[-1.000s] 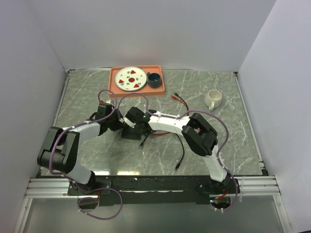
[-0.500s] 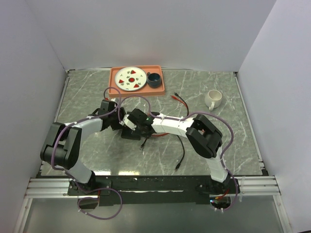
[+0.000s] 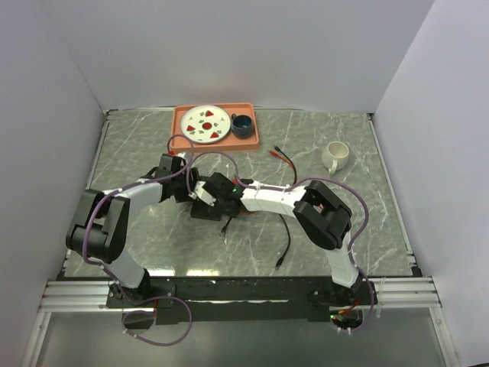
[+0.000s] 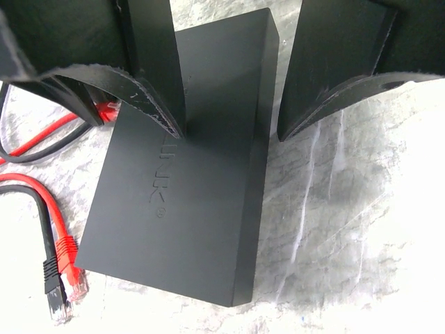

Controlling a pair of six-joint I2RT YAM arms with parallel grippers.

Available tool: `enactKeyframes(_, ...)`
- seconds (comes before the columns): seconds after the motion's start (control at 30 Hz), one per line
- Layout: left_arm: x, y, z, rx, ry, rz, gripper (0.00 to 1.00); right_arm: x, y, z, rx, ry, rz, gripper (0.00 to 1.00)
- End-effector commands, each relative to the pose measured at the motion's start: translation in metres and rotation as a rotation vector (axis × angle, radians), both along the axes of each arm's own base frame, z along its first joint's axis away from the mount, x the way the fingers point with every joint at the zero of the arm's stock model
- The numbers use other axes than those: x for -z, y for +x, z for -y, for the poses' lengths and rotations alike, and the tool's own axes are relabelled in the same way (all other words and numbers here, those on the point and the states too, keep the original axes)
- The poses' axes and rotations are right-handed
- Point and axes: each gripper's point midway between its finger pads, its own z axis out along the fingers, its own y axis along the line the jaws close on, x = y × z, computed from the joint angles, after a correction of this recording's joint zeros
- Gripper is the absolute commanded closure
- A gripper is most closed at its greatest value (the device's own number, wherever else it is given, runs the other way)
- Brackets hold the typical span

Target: Insert the plug into the switch port

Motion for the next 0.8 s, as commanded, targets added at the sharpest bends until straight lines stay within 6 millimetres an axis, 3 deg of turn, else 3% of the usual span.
enactKeyframes(0.0,0.023,-0.011,-0.004,0.029,0.063,-0.067,0.38,0.005,-0.025,0.002,-0.165,-0.020,-0.023,1.00)
enactKeyframes(0.2,0.023,-0.009,-0.008,0.027,0.034,-0.065,0.36,0.005,-0.037,0.003,-0.218,0.028,-0.029,1.00)
enactKeyframes(0.77,0.023,-0.015,0.002,0.059,-0.059,-0.069,0.36,0.007,-0.027,-0.014,-0.227,0.003,-0.016,1.00)
